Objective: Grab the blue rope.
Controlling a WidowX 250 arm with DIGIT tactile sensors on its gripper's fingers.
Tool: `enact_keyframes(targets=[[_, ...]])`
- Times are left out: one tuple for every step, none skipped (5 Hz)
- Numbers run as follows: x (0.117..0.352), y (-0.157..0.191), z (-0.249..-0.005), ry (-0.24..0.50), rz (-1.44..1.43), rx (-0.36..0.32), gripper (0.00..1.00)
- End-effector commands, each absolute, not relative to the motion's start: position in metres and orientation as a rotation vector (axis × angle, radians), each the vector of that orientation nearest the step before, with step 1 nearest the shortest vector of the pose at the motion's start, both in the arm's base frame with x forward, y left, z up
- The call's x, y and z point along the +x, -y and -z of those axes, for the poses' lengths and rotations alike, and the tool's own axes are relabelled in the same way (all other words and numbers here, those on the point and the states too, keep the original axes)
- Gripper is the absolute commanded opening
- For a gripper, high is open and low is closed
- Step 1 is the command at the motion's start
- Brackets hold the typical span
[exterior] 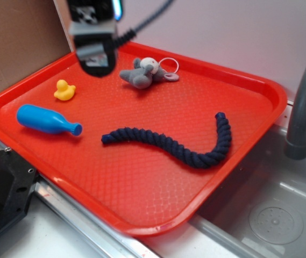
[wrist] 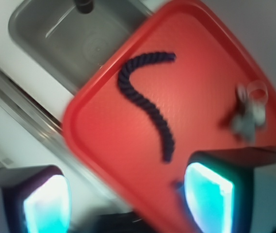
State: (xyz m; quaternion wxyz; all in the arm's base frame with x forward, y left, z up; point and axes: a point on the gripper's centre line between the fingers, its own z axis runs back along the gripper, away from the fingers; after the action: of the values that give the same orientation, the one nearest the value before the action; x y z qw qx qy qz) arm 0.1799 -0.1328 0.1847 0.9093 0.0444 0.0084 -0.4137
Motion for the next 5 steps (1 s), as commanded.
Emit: enact_keyframes(targets=[[0.181,0.110,-0.122,-0.171,0.856,0.130,1.00],[0.174,0.095,-0.095,-0.235,0.819,0.104,1.00],[0.181,0.083,-0.078,-0.258,0.776,0.119,1.00],[0.187,0.073,-0.063,-0.263,0.747,0.110,1.00],[0.189,0.073,-0.050,-0.267,0.742,0.120,1.00]])
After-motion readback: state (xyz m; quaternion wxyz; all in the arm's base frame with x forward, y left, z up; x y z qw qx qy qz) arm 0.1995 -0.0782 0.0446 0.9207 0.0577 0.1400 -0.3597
